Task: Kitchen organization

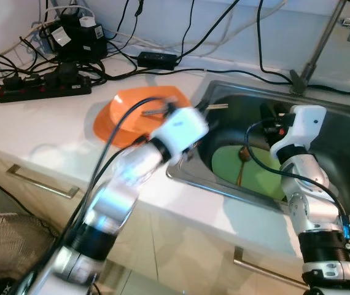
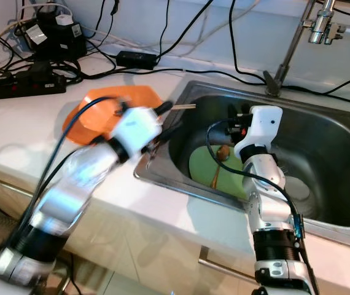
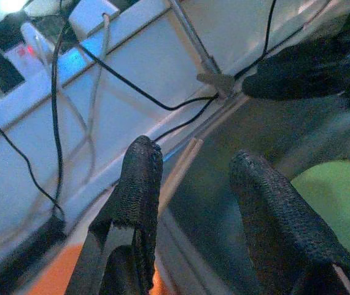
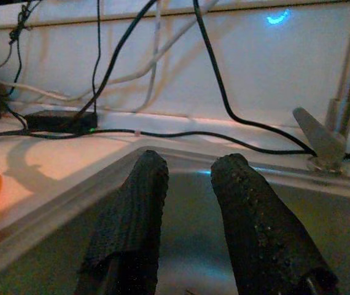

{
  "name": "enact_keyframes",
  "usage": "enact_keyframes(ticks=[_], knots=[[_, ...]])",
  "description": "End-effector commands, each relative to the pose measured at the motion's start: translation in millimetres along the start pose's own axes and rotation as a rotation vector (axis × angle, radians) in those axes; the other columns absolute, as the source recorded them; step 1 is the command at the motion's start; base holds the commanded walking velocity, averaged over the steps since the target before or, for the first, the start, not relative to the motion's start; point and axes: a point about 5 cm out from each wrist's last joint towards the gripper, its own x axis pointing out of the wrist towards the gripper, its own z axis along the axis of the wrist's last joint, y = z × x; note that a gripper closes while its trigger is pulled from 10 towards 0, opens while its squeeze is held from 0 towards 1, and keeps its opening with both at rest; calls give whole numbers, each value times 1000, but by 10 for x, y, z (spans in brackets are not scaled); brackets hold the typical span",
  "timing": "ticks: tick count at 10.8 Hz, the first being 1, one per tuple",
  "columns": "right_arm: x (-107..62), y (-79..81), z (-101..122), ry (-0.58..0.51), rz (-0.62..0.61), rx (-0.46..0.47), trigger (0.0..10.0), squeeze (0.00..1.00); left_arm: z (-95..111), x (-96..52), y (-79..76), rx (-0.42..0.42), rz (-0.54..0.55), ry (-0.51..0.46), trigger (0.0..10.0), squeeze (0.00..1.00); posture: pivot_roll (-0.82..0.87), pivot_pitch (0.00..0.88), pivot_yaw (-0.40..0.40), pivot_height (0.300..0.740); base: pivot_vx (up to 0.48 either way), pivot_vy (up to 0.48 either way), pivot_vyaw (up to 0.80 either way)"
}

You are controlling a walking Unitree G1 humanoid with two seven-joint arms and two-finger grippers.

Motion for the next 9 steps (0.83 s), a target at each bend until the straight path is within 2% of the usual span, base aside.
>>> enact_keyframes(ticks=[1, 2, 3, 4, 5, 9], knots=[[-3, 2, 43, -9, -2, -6, 10000, 0, -26, 74, -14, 64, -4, 25, 10000, 0, 178, 36, 4, 740, 0, 0, 0], [-12, 12, 41, -10, -3, -5, 10000, 0, -50, 206, -18, 111, -12, 53, 10000, 0, 168, 36, 12, 740, 0, 0, 0], [-26, 4, 39, -9, -9, -4, 10000, 0, -63, 303, -19, 128, -11, 74, 10000, 1000, 164, 36, 16, 740, 0, 0, 0], [-42, -10, 37, -8, -14, -3, 10000, 0, -71, 374, -8, 170, -7, 93, 10000, 1000, 157, 35, 21, 740, 0, 0, 0], [-52, -13, 36, -8, -15, -5, 10000, 0, -79, 426, 4, 203, -6, 107, 10000, 0, 155, 33, 23, 740, 0, 0, 0], [-54, 7, 50, -11, -19, -3, 10000, 0, -103, 655, 49, 292, -6, 164, 10000, 0, 144, 31, 29, 740, 0, 0, 0]])
